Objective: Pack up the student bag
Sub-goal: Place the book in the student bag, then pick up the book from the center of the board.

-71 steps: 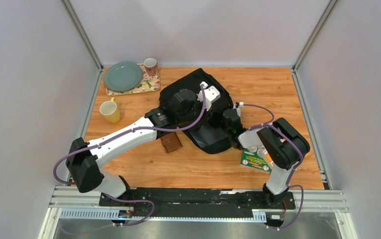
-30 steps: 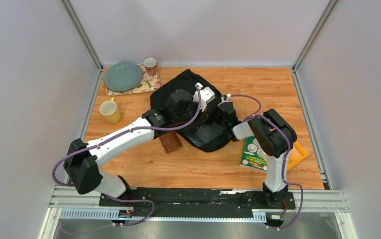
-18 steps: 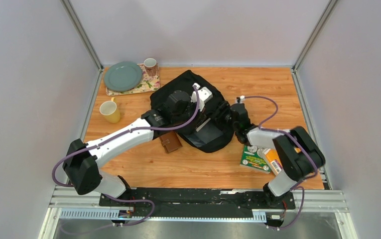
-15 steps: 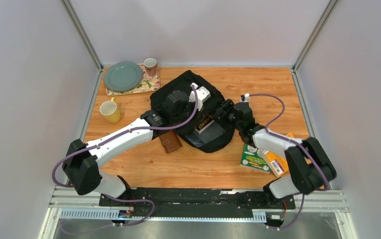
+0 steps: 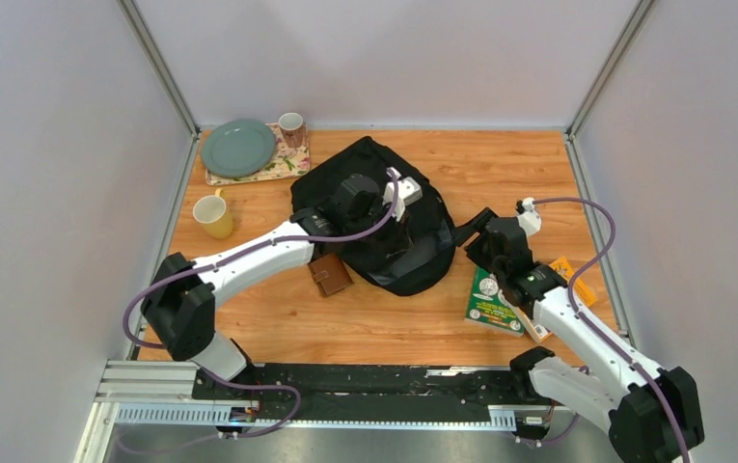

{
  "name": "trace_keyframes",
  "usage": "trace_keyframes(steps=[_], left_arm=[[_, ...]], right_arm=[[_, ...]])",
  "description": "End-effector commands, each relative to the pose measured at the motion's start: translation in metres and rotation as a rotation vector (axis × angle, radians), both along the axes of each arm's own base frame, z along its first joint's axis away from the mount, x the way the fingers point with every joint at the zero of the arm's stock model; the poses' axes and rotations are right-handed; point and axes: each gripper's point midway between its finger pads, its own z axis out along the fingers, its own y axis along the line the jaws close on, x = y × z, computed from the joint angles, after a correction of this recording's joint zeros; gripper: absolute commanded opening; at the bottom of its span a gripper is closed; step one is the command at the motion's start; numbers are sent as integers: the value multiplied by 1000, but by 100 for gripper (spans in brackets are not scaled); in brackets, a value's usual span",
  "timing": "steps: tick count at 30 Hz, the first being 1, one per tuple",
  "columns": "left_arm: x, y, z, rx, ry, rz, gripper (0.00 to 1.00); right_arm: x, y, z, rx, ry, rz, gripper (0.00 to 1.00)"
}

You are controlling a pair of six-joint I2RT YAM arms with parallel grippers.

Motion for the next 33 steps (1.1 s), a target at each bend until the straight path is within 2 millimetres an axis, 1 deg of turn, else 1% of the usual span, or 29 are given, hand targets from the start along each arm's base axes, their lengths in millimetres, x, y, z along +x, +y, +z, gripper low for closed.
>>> trace_keyframes(steps=[1,2,3,5,8,9,10,11,12,13,14,15,17,18,19,20,21,22,23,24,25,26,27,28,29,31,32,33], left_arm=[[-29,-23,4,-49,109,-151,24],[-30,-22,0,-28,128,-150,23],[-30,-21,-2,-29,126,-143,25],[-28,-15,-9,-30,119,-100,34],[-30,-12,-8,-24,120,-100,39],[-32,-13,-6,-35,116,-104,41],[-33,-13,-2,-51,119,-104,42],[-33,-16,4,-78,112,-110,46],[-35,-18,5,-92,117,-120,48],[-35,-23,10,-114,121,-128,50],[-37,-30,12,-126,134,-153,54],[-38,-35,14,-133,137,-166,56],[-38,-50,19,-150,149,-195,59],[-40,-56,22,-158,149,-209,61],[-45,-67,31,-175,138,-235,63],[-46,-75,26,-168,140,-244,67],[-48,-80,26,-167,140,-252,70],[-50,-90,34,-185,124,-272,72],[-51,-98,24,-178,144,-287,74],[-52,-103,23,-181,156,-301,74],[-52,-112,30,-192,161,-316,75],[-53,-119,17,-178,196,-342,75],[-53,-124,15,-180,209,-354,75],[-52,-131,24,-197,212,-368,76],[-54,-137,13,-185,241,-392,76],[-54,-146,12,-188,244,-417,77],[-54,-149,11,-192,241,-424,77],[-53,-152,10,-201,241,-432,77]], right_arm=[[-16,-28,-14,-94,60,-40,72],[-18,-29,-13,-85,60,-33,72],[-19,-31,-14,-74,69,-33,72],[-21,-33,-18,-66,79,-29,72],[-22,-38,-18,-61,94,-27,72],[-19,-42,-12,-60,91,-34,72],[-24,-49,-17,-95,127,-41,72],[-26,-57,-16,-116,144,-65,72],[-25,-72,-14,-137,155,-117,75],[-32,-82,-20,-154,202,-137,77],[-35,-89,-22,-154,230,-158,77],[-37,-103,-22,-146,252,-200,77],[-45,-116,-23,-153,280,-224,78],[-47,-128,-20,-145,286,-265,78],[-55,-135,-19,-158,314,-292,78],[-60,-140,-15,-172,306,-319,80],[-68,-164,-14,-211,320,-427,87],[-78,-171,-17,-224,351,-460,88],[-83,-183,-12,-214,354,-516,90],[-88,-188,-10,-211,366,-543,90],[-101,-195,-12,-218,413,-586,92],[-111,-208,-8,-221,421,-665,94],[-119,-219,-7,-232,428,-731,96],[-126,-224,-10,-218,447,-761,96],[-138,-235,-15,-186,469,-837,96],[-141,-240,-20,-141,459,-867,96],[-147,-248,-27,-119,475,-918,96],[-142,-245,-39,-59,492,-898,96]])
